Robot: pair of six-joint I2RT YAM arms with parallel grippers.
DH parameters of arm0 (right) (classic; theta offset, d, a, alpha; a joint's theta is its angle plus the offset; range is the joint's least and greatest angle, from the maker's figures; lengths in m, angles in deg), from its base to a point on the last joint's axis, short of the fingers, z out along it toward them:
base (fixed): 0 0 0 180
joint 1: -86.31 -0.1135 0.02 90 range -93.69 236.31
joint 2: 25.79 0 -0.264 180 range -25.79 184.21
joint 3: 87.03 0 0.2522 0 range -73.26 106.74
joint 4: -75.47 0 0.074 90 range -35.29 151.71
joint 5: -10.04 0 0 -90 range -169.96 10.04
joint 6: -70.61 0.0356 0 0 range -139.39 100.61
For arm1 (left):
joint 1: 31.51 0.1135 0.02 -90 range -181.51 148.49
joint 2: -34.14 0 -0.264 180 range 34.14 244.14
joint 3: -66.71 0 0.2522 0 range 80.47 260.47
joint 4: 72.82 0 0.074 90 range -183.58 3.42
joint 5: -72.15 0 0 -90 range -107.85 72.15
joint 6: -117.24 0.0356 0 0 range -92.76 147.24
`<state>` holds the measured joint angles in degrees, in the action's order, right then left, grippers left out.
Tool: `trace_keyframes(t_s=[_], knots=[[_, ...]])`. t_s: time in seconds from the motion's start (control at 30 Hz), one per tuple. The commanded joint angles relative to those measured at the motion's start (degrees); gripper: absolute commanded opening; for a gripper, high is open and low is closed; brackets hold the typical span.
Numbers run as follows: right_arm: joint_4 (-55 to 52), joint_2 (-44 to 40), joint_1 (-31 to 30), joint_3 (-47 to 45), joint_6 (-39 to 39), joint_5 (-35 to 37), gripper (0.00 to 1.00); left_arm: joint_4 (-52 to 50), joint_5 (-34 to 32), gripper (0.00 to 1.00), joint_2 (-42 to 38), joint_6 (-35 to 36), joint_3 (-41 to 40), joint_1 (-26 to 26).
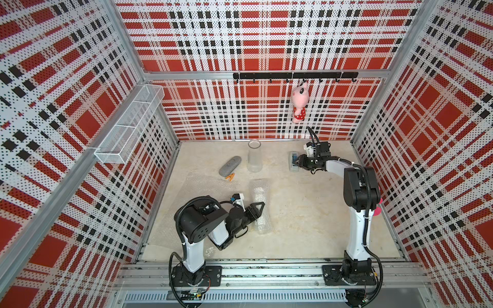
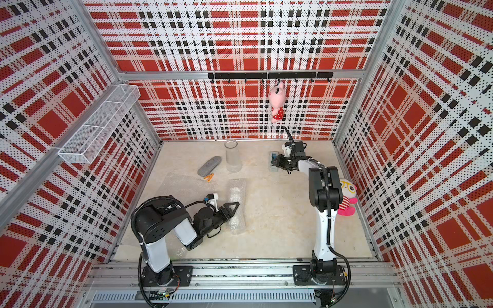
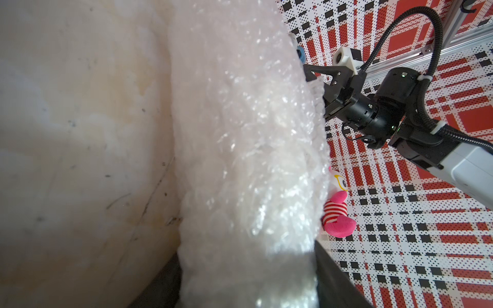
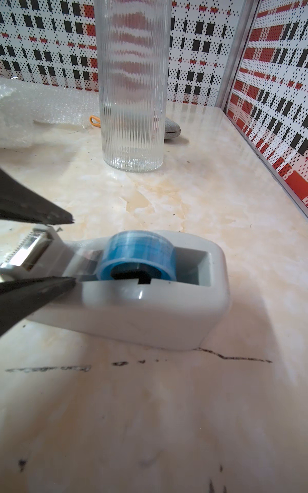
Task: Wrap vases in bubble wrap
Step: Tear off the tape using the Tape Cutter.
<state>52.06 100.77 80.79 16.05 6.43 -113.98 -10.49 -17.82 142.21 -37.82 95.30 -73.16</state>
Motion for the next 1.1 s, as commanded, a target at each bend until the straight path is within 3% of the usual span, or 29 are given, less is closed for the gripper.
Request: trace_keyframes(t_s=[0.0,0.5,0.8,1.07], knots=[[0.31,1.14,-0.72,0.86,0.52,-0.48,0.35,-7.89,-0.18,0.37,2.60,2.22,-1.21,0.43],[4.10,1.76,-0.65,0.33,3.79,-3.21,0.23,-7.67,-0.13,0.36,2.60,2.18,-1.36,0.52],[6.88,1.54,-0.68,-0.02,5.47,-4.41,0.00,-7.51,-0.07,0.37,2.72,2.13,-1.38,0.52],[9.85,-0.76,-0.29,-0.02,9.86,-5.26,0.00,-7.32,-0.12,0.37,2.76,2.12,-1.47,0.60]])
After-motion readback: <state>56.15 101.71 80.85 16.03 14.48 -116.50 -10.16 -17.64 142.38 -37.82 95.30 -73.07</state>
